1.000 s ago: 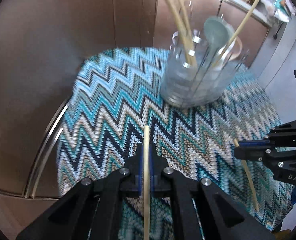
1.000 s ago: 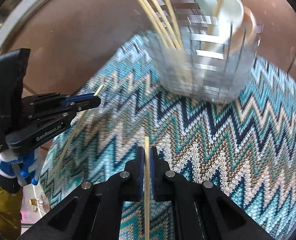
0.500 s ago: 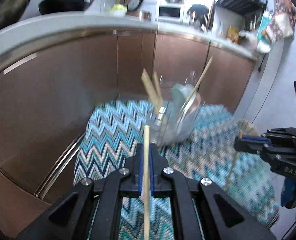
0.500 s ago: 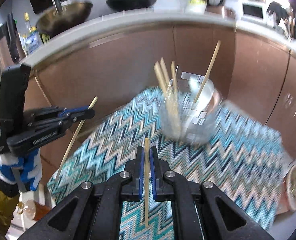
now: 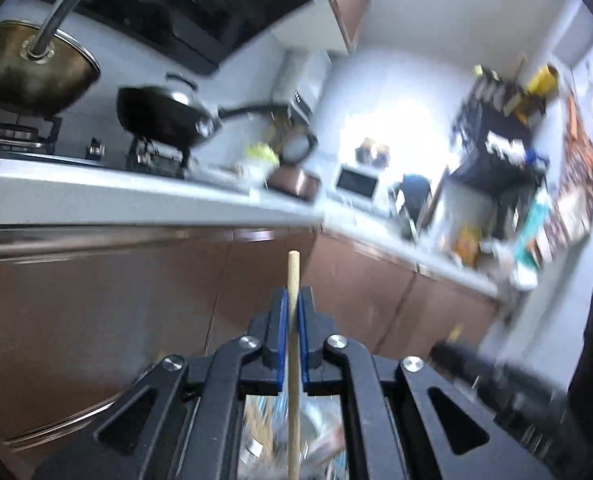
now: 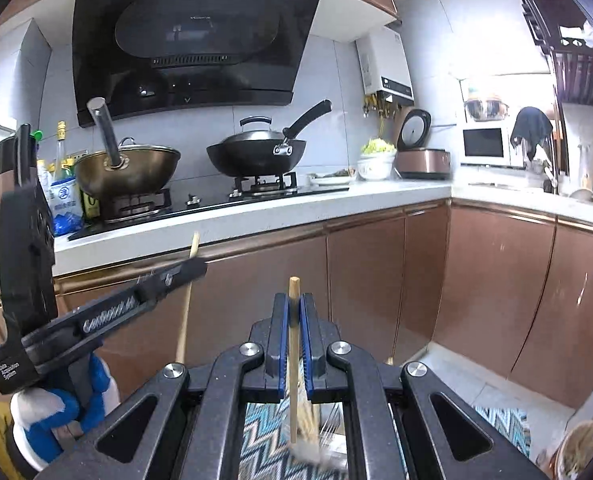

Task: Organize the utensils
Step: 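Lift both chopsticks and carry them over the wire basket, then drop both chopsticks into the basket and open both tools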

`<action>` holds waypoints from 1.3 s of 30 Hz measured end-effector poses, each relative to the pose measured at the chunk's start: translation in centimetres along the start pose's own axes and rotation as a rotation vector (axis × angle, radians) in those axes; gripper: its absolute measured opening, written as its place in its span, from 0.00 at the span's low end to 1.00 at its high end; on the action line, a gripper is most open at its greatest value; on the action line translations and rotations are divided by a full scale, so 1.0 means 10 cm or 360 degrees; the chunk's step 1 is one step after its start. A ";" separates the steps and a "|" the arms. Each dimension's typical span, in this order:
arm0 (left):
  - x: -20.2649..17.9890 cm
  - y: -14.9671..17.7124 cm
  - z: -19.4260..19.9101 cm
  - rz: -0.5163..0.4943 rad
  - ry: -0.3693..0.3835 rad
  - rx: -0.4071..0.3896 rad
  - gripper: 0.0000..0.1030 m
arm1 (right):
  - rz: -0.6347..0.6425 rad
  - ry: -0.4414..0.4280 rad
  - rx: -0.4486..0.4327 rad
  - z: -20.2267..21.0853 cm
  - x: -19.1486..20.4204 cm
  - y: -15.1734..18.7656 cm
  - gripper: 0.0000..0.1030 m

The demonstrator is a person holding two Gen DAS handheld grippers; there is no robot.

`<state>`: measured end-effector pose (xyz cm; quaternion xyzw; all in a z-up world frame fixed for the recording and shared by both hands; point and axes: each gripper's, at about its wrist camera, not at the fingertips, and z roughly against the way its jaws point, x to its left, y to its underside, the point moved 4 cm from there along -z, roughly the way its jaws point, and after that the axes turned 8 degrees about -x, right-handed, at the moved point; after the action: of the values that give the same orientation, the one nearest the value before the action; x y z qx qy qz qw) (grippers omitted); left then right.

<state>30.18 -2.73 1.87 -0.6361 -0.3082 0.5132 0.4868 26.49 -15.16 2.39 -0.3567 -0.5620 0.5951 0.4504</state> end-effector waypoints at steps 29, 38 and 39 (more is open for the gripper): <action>0.25 0.69 -0.35 -0.0018 -0.0349 -0.0231 0.51 | 0.0061 0.0078 0.0090 -0.31 -0.25 0.58 0.43; -0.05 0.39 0.31 -0.0268 -0.0377 -0.0080 0.77 | 0.0087 0.0193 0.0090 0.34 -0.20 0.41 0.59; -0.08 0.37 0.39 -0.0298 -0.0393 -0.0062 0.80 | 0.0088 0.0206 0.0094 0.40 -0.19 0.41 0.60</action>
<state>25.88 -3.50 -1.34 -0.5459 -0.4336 0.5339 0.4784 22.84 -18.17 -1.36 -0.3962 -0.5039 0.5994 0.4794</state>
